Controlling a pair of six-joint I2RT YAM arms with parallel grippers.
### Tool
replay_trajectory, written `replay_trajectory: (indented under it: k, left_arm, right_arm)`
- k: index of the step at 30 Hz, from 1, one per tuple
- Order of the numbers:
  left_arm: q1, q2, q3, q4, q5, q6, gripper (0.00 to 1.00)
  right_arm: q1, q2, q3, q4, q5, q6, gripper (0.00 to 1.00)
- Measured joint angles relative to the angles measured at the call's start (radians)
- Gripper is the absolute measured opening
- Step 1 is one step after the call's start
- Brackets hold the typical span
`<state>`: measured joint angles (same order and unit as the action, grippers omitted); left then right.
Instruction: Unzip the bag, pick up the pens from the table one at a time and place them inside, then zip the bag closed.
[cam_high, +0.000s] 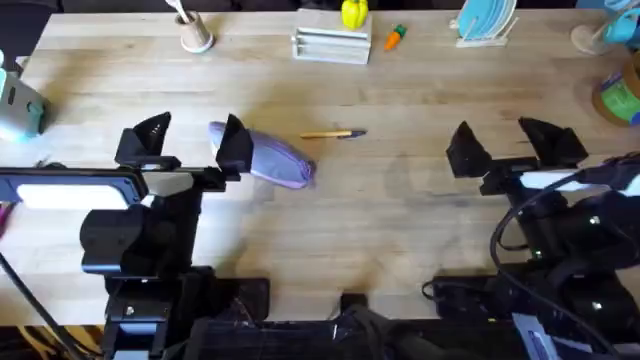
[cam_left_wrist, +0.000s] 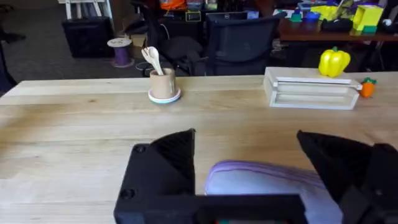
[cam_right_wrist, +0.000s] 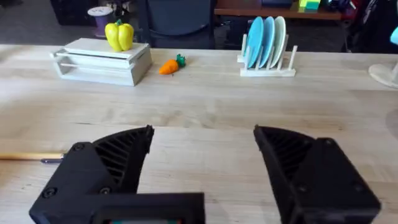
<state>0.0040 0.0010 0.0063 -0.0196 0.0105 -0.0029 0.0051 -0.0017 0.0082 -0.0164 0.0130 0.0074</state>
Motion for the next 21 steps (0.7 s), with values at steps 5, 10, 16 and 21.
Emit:
replay_trajectory:
  k: [5, 10, 16, 21]
  left_arm:
    - [0.000, 0.000, 0.000, 0.000, 0.001, 0.000, 0.992]
    - [0.000, 0.000, 0.010, -0.058, 0.023, 0.001, 0.992]
    - [0.000, 0.033, 0.159, -0.246, 0.042, 0.066, 0.991]
    - [0.000, 0.158, 0.391, -0.398, 0.087, 0.127, 0.991]
  right_arm:
    - [0.000, 0.000, 0.002, -0.010, 0.000, 0.011, 0.997]
    - [0.000, 0.002, 0.054, -0.134, -0.008, 0.041, 0.997]
    - [0.000, 0.064, 0.184, -0.424, -0.007, 0.049, 0.996]
    - [0.000, 0.213, 0.420, -0.540, -0.007, 0.049, 0.996]
